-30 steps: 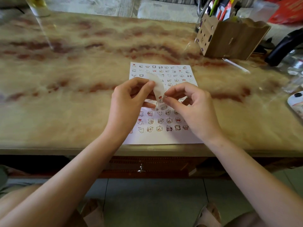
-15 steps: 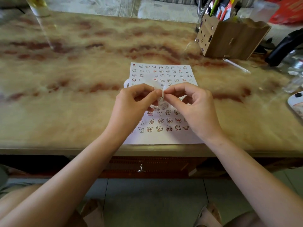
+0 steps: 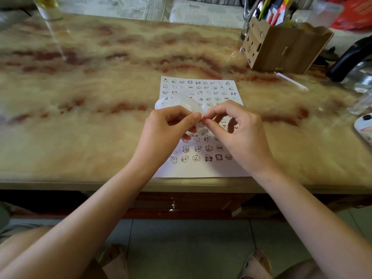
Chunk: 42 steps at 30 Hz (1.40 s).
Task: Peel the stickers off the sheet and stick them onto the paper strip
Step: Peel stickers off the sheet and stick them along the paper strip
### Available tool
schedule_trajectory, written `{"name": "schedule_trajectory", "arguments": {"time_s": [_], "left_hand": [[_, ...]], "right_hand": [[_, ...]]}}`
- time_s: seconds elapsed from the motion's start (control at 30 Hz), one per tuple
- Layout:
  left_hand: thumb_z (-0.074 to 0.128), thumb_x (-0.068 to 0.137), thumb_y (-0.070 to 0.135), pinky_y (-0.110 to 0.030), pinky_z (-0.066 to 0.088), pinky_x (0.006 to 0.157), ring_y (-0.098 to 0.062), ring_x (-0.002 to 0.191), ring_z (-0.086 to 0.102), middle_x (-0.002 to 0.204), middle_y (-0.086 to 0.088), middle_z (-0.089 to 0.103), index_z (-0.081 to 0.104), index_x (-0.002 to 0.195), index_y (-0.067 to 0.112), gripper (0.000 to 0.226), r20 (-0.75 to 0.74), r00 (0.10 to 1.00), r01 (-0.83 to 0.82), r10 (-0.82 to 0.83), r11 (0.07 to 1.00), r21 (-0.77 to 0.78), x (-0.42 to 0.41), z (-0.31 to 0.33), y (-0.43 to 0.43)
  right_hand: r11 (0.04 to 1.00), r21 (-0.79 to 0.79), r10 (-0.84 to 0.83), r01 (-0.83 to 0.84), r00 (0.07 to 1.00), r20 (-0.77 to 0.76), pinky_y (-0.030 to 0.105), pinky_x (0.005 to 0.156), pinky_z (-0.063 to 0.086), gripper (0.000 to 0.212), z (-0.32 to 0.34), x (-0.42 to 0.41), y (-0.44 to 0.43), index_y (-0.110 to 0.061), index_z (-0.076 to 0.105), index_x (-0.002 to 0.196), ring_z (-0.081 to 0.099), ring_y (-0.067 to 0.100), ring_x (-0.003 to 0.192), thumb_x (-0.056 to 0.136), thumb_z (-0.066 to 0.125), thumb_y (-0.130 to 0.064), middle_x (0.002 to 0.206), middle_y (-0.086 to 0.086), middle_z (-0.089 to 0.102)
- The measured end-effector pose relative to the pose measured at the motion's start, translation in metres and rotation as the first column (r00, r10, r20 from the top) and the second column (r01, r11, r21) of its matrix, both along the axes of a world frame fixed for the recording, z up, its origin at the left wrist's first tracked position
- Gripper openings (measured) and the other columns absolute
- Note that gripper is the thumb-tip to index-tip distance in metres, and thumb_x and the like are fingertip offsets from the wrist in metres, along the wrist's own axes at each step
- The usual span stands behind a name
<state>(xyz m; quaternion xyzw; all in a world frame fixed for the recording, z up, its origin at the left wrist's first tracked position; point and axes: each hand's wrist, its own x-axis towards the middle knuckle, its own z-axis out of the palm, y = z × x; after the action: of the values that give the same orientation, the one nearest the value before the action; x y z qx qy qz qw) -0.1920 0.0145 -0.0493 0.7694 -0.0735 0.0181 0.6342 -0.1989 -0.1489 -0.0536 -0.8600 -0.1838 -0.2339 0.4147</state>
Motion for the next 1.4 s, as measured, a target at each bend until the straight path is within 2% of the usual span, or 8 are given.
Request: {"name": "schedule_trajectory", "arguments": {"time_s": [0.2, 0.43, 0.6, 0.73, 0.87, 0.97, 1.17, 1.4], "left_hand": [[0.066, 0.090, 0.021, -0.019, 0.054, 0.065, -0.007, 0.070, 0.067, 0.077, -0.006, 0.073, 0.074, 0.086, 0.007, 0.017, -0.010, 1.000, 0.004, -0.004, 1.000, 0.000, 0.000, 0.001, 0.001], [0.066, 0.089, 0.024, -0.028, 0.058, 0.072, -0.021, 0.074, 0.069, 0.076, -0.006, 0.073, 0.073, 0.084, 0.008, 0.018, -0.022, 1.000, -0.012, 0.012, 1.000, -0.002, 0.003, 0.000, 0.003], [0.066, 0.090, 0.022, -0.029, 0.056, 0.068, -0.014, 0.072, 0.069, 0.076, -0.003, 0.073, 0.073, 0.083, 0.008, 0.017, -0.013, 1.000, -0.022, 0.022, 1.000, 0.015, 0.003, 0.000, 0.003], [0.065, 0.090, 0.022, -0.023, 0.056, 0.069, -0.009, 0.069, 0.068, 0.074, 0.000, 0.073, 0.073, 0.082, 0.009, 0.016, -0.008, 1.000, -0.028, 0.029, 0.999, 0.032, 0.003, 0.000, 0.004], [0.065, 0.089, 0.020, -0.017, 0.054, 0.067, -0.007, 0.065, 0.066, 0.070, 0.003, 0.072, 0.073, 0.081, 0.009, 0.016, -0.001, 0.999, -0.033, 0.033, 0.999, 0.042, 0.001, -0.001, 0.002], [0.066, 0.089, 0.019, -0.021, 0.057, 0.071, -0.014, 0.069, 0.069, 0.071, 0.002, 0.073, 0.072, 0.081, 0.010, 0.014, 0.006, 0.999, -0.041, 0.041, 0.998, 0.048, 0.002, -0.001, 0.001], [0.065, 0.089, 0.020, -0.031, 0.057, 0.076, -0.021, 0.073, 0.069, 0.074, 0.000, 0.073, 0.072, 0.081, 0.012, 0.014, 0.034, 0.999, -0.043, 0.040, 0.995, 0.087, 0.001, -0.003, 0.000], [0.066, 0.089, 0.020, -0.032, 0.057, 0.077, -0.023, 0.074, 0.069, 0.075, -0.003, 0.073, 0.072, 0.082, 0.011, 0.013, 0.036, 0.999, -0.044, 0.041, 0.995, 0.088, 0.001, -0.004, -0.002]], "right_hand": [[0.995, -0.094, -0.017, 0.022, 0.998, 0.056, 0.017, 0.066, 0.038, 0.006, -0.001, -0.002, 0.000, -0.011, 0.066, 0.088, 0.056, 0.014, 0.075, 0.087, 0.067, -0.017, 0.089, -0.004, 0.061], [0.987, -0.161, 0.009, 0.009, 0.993, 0.115, 0.017, 0.079, 0.039, 0.009, 0.000, -0.009, -0.003, -0.006, 0.065, 0.089, 0.054, 0.012, 0.093, 0.090, 0.063, -0.015, 0.096, 0.001, 0.058], [0.989, 0.112, 0.115, -0.101, 0.986, -0.125, 0.019, 0.071, 0.043, 0.001, 0.015, -0.021, -0.009, -0.011, 0.064, 0.089, 0.057, 0.007, 0.080, 0.089, 0.065, -0.011, 0.086, -0.004, 0.063], [0.926, 0.377, 0.158, -0.017, 0.924, -0.348, 0.014, 0.055, 0.043, 0.009, 0.026, -0.021, -0.024, -0.015, 0.066, 0.083, 0.059, 0.007, 0.062, 0.086, 0.067, -0.007, 0.072, -0.004, 0.066], [0.940, 0.298, 0.039, 0.164, 0.818, -0.573, 0.014, 0.041, 0.033, 0.003, 0.030, -0.019, -0.053, -0.011, 0.070, 0.079, 0.042, 0.014, 0.047, 0.082, 0.070, -0.011, 0.061, 0.001, 0.066], [0.950, 0.222, -0.007, 0.218, 0.728, -0.686, 0.011, 0.035, 0.028, 0.006, 0.031, -0.020, -0.069, -0.003, 0.069, 0.079, 0.041, 0.004, 0.037, 0.078, 0.072, -0.009, 0.053, -0.002, 0.064], [0.955, 0.089, -0.124, 0.283, 0.654, -0.746, 0.011, 0.034, 0.025, 0.008, 0.027, -0.027, -0.082, 0.000, 0.071, 0.079, 0.045, 0.001, 0.037, 0.077, 0.074, -0.008, 0.048, -0.004, 0.062], [0.964, 0.060, -0.129, 0.260, 0.651, -0.748, 0.008, 0.036, 0.025, 0.007, 0.019, -0.031, -0.078, -0.009, 0.073, 0.072, 0.040, 0.005, 0.038, 0.077, 0.075, -0.012, 0.051, -0.004, 0.064]]}}
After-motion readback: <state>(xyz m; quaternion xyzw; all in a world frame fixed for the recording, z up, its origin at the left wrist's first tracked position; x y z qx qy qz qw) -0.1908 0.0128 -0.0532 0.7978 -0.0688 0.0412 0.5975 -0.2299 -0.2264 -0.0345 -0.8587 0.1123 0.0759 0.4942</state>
